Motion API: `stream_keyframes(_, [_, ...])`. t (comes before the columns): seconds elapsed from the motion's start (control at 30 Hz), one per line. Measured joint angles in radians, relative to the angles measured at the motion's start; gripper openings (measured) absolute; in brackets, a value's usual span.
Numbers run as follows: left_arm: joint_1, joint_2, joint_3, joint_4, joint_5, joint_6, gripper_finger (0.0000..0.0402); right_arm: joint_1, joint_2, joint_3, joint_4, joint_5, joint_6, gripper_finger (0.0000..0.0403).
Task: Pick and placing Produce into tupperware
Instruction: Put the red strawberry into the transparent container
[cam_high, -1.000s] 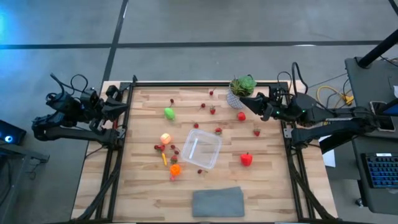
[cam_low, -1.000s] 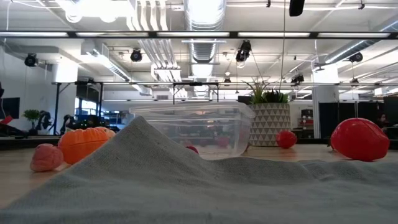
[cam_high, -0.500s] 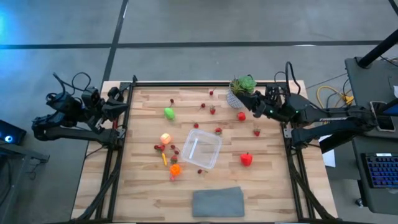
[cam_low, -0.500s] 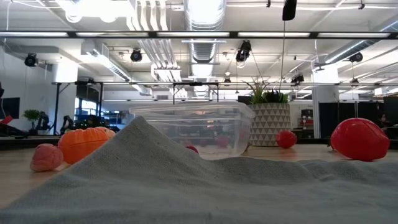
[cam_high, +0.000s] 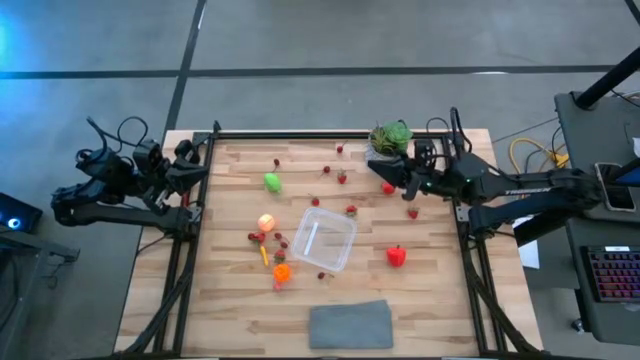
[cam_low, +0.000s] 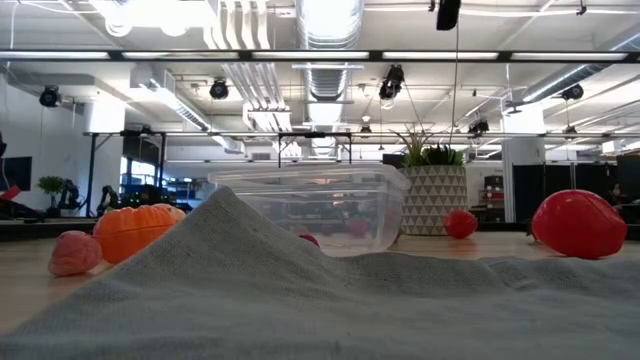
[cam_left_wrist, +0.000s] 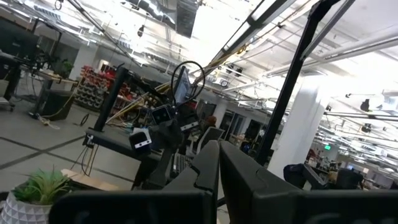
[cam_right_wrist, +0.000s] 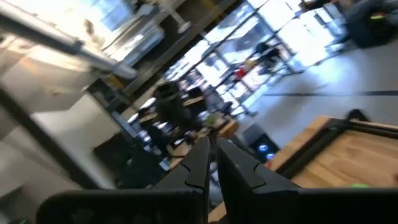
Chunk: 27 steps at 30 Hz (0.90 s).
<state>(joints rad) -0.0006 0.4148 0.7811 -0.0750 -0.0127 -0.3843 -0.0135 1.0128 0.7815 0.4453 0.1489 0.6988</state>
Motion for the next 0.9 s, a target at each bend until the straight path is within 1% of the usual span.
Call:
stream_keyframes(0.07, [0.000,0.006,0.000,0.001,0.007,0.000,0.0000,0.000,0.018,0.000,0.019,-0.025,-0.001,0.0022])
stream_keyframes(0.27, [0.000,0.036,0.000,0.000,0.003,-0.003,0.0000,-0.002,0.058,0.000,0.008,-0.021,0.000,0.0022])
stream_keyframes(0.33, [0.000,0.044,0.000,0.000,0.003,-0.003,0.0000,-0.014,0.067,0.000,-0.011,-0.021,0.027,0.0022])
stream_keyframes(0.43, [0.000,0.054,0.000,0.000,0.003,-0.003,0.0000,-0.040,0.067,0.000,-0.100,-0.027,0.106,0.0028])
stream_keyframes(0.53, [0.000,0.059,0.000,-0.001,0.002,-0.003,0.0000,-0.051,0.060,0.000,-0.218,-0.012,0.141,0.0052])
stream_keyframes(0.63, [0.000,0.057,0.000,0.000,0.002,-0.003,0.0000,-0.059,0.056,0.036,-0.381,0.002,0.149,0.0092])
stream_keyframes(0.73, [0.000,0.050,0.000,0.000,0.002,-0.003,0.0000,-0.072,0.066,0.131,-0.613,0.010,0.116,0.0135])
stream_keyframes(0.8, [0.000,0.044,0.000,-0.001,0.002,-0.003,0.0000,-0.086,0.084,0.216,-0.810,0.018,0.100,0.0161])
stream_keyframes(0.9, [0.000,0.038,0.000,0.000,0.000,-0.002,0.0000,-0.107,0.125,0.354,-1.133,0.074,0.099,0.0191])
